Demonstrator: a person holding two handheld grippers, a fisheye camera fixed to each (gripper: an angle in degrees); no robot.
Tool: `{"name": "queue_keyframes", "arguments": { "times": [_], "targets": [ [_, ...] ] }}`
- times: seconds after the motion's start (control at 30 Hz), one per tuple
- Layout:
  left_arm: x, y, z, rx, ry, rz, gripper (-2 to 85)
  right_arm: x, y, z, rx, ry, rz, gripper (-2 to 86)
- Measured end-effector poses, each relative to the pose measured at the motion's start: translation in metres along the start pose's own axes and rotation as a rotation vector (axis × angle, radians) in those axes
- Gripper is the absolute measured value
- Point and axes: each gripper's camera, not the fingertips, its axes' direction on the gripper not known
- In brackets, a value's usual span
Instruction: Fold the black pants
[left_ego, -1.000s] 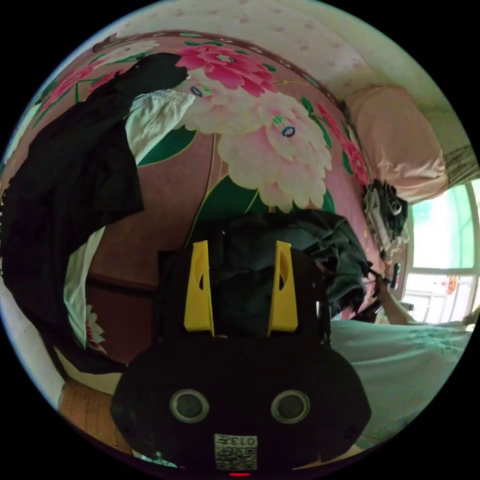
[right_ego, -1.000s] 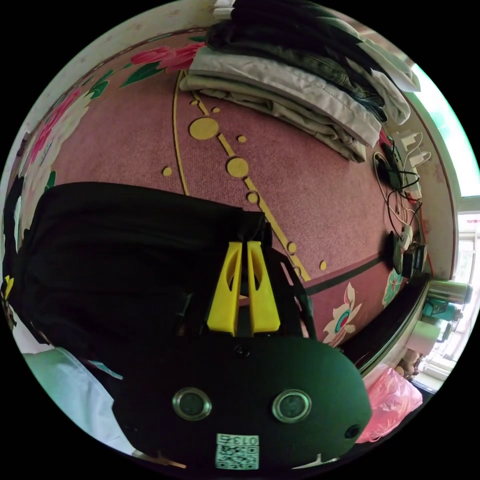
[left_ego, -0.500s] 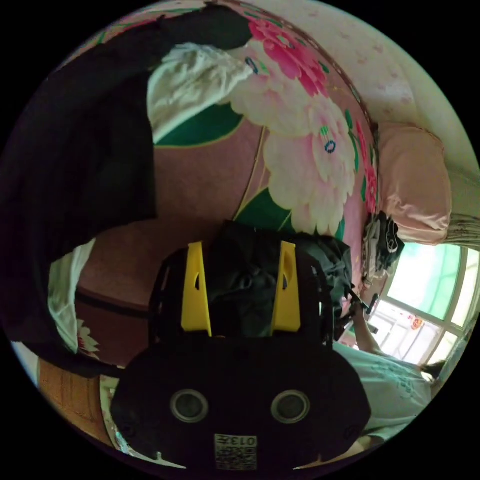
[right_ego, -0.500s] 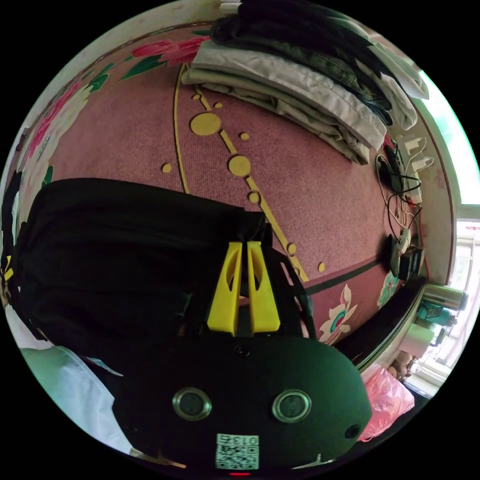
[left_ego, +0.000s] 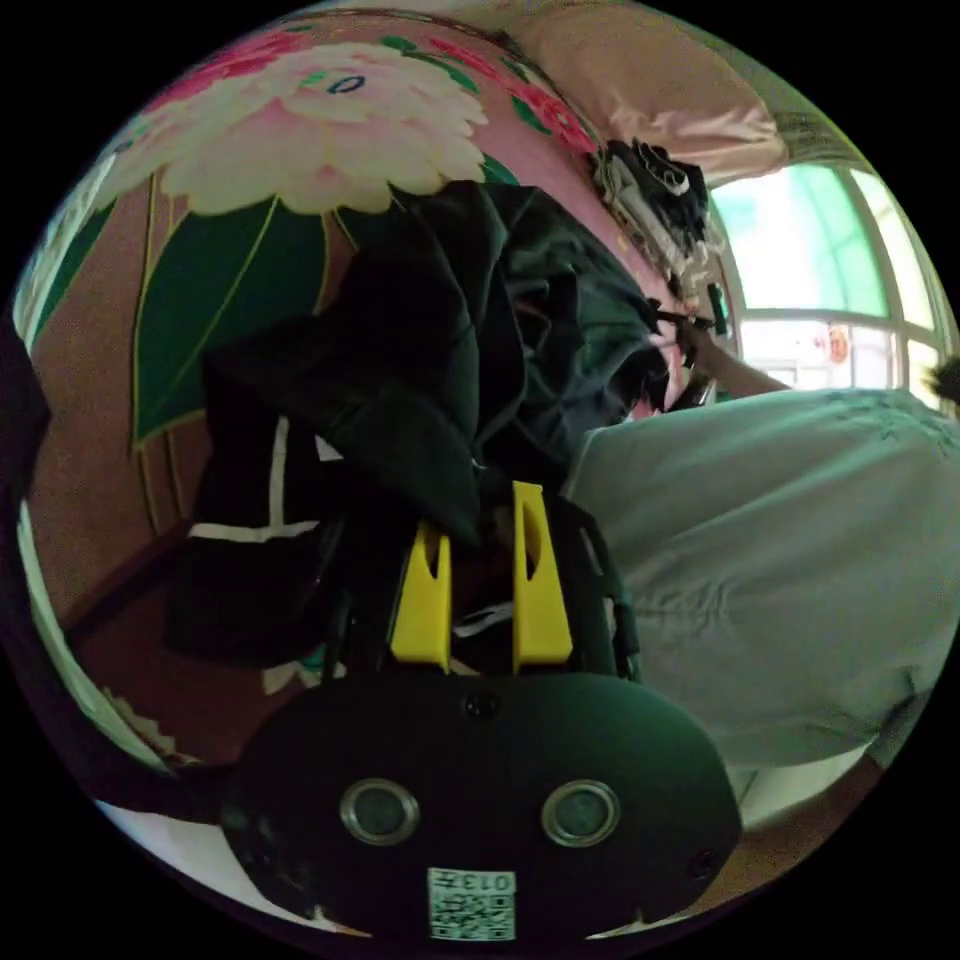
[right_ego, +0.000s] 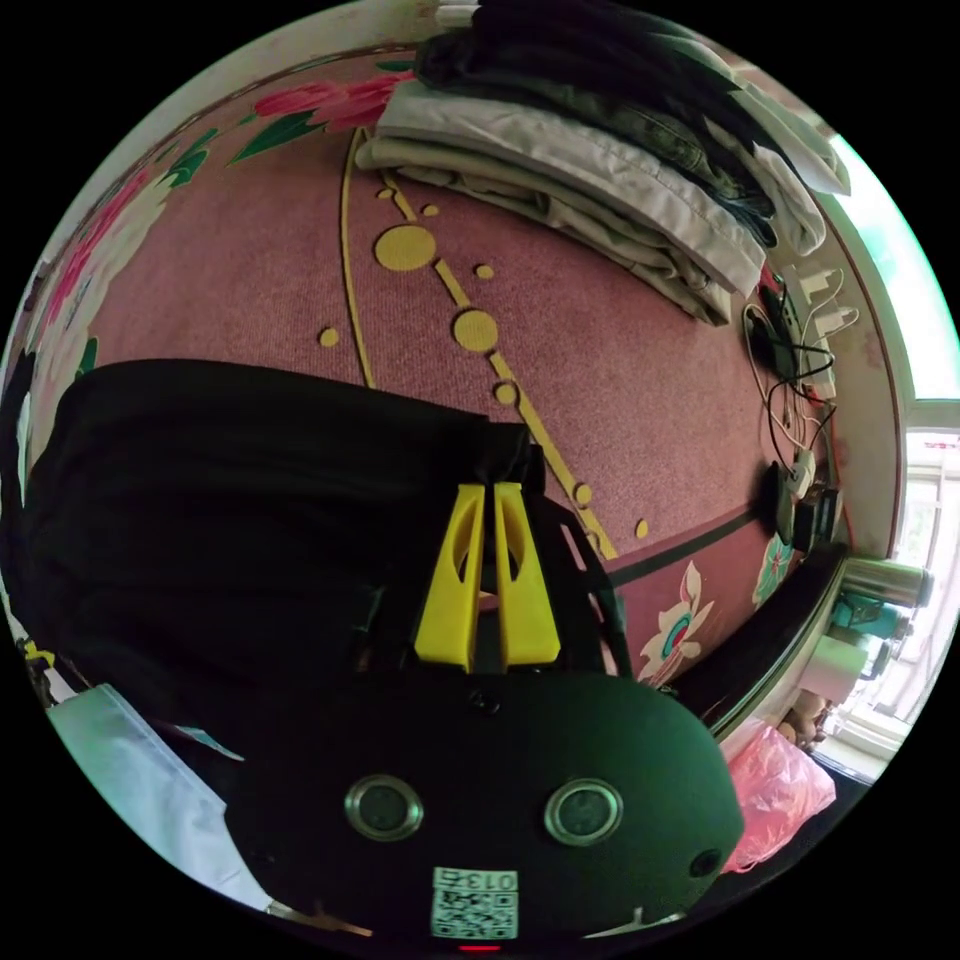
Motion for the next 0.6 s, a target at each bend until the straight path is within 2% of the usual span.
{"name": "queue_keyframes", "arguments": {
  "times": [0.1,0.27,0.4,0.53,0.6],
  "targets": [
    [-0.011,0.01,-0.006,0.142,0.091,-0.051,15.9,-0.006,-0.002,-0.008,-0.015,0.039,-0.053,1.6],
    [-0.032,0.015,-0.019,0.207,0.14,-0.093,17.2,0.001,-0.003,-0.022,-0.016,0.009,-0.032,1.6],
    [-0.066,0.016,-0.027,0.34,0.261,-0.213,14.7,0.011,0.006,-0.035,0.022,-0.026,-0.003,1.6],
    [-0.101,0.014,-0.034,0.444,0.26,-0.34,12.3,0.017,0.01,-0.049,0.024,-0.035,-0.017,1.6],
    [-0.115,0.012,-0.035,0.465,0.303,-0.397,5.7,0.021,0.011,-0.055,0.016,-0.04,-0.025,1.5]
  ]
}}
